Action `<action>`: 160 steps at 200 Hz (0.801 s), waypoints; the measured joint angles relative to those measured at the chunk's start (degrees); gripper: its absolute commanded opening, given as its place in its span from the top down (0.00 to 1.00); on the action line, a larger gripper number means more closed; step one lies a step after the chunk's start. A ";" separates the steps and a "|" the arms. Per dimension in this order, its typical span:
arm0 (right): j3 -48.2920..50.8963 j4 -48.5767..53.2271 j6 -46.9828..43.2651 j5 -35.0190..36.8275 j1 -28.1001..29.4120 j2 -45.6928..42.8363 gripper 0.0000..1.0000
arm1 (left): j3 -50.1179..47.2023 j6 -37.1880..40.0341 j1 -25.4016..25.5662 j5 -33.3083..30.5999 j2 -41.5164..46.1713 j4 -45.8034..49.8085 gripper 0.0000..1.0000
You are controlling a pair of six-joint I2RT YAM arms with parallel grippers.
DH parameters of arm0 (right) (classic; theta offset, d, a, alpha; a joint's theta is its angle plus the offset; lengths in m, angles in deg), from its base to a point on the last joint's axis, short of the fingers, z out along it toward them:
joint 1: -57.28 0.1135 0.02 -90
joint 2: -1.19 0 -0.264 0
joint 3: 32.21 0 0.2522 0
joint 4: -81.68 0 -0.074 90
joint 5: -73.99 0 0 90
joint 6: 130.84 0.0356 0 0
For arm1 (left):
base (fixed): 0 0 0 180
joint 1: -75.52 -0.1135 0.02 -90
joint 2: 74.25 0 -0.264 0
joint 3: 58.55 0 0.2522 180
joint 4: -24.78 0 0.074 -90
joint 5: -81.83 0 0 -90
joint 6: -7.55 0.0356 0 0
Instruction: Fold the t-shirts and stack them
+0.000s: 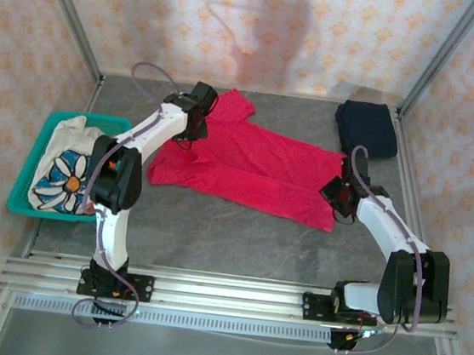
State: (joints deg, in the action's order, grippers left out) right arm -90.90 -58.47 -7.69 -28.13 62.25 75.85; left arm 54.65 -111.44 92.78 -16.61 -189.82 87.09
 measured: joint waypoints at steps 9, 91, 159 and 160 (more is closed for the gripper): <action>0.00 -0.24 -0.09 0.00 -0.22 0.09 1.00 | 0.46 0.22 0.00 0.00 -0.48 -0.07 1.00; -2.67 -1.77 -2.08 -0.31 -0.31 6.03 1.00 | 4.50 2.78 0.00 -0.85 -4.33 0.04 1.00; -4.22 -3.02 -2.84 -0.52 -0.31 9.33 1.00 | 5.31 2.54 0.00 -1.03 -4.83 -0.37 1.00; -4.22 -3.02 -2.84 -0.50 -0.31 9.33 1.00 | 5.46 2.54 0.00 -1.03 -4.90 -0.35 1.00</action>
State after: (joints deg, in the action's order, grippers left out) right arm -95.11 -61.49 -10.53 -28.64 61.95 85.18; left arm 60.11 -108.90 92.78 -17.64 -194.71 86.74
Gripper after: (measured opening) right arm 0.046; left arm 0.053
